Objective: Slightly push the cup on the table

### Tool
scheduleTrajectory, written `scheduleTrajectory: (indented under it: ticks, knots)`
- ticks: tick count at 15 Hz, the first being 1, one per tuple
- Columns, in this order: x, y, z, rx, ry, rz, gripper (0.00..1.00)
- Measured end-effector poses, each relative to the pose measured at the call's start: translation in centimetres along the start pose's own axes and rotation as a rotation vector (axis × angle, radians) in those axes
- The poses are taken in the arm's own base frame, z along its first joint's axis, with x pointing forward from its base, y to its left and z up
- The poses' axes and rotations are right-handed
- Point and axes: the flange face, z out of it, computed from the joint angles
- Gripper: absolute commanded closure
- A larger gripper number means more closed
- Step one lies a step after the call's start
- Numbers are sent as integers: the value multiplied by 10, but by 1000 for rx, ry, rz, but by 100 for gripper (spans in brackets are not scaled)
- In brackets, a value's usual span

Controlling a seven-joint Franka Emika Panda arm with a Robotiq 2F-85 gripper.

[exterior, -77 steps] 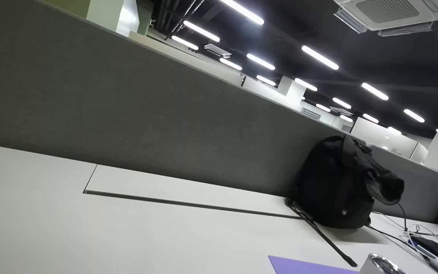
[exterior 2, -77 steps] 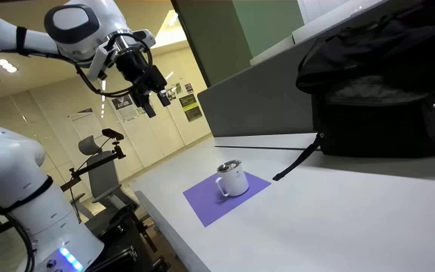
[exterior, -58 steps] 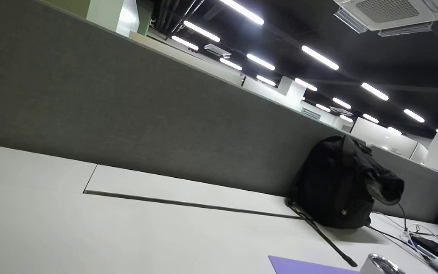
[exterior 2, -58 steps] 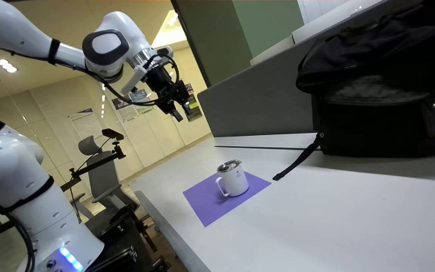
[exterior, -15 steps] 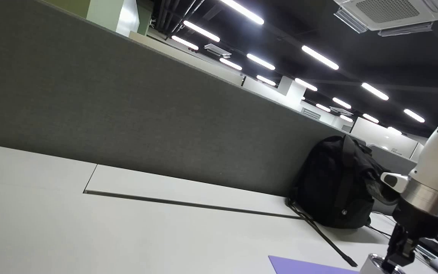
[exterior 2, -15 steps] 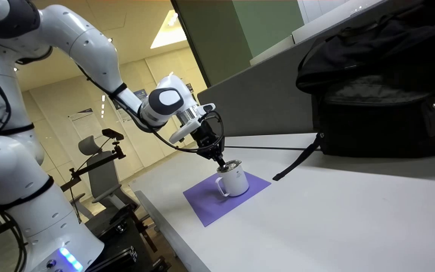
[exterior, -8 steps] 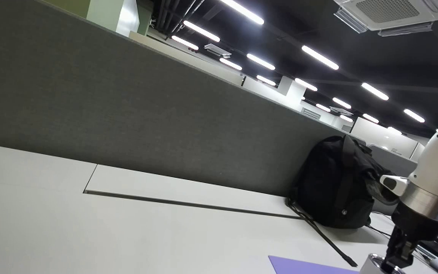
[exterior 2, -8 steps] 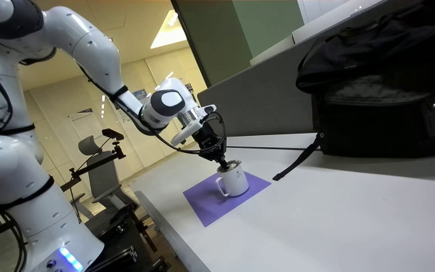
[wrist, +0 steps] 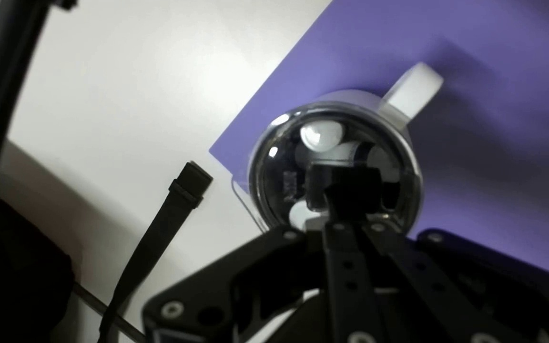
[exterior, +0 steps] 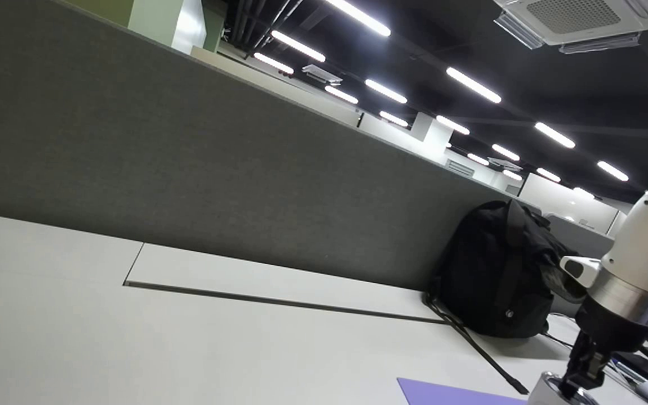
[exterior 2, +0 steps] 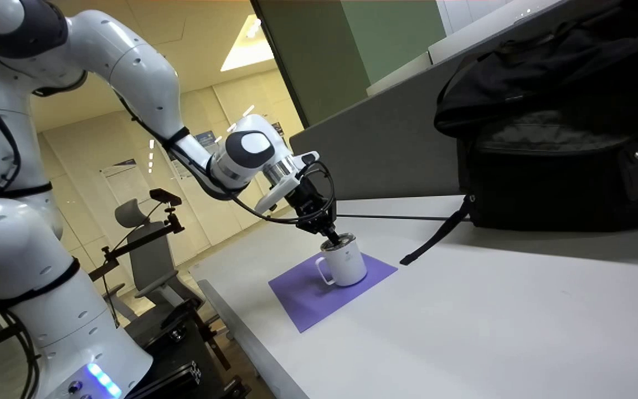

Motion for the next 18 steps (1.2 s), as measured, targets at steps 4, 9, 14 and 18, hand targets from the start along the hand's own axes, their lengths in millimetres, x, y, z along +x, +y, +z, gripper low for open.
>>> scheduleTrajectory:
  ticks: [4,9,14,18]
  knots:
    - [2,7,-4,34,19,60,100]
    - [4,37,-43,116,93,114,73]
    - [-2,66,-82,171,103,125,39]
    - [-4,80,-93,211,85,120,13]
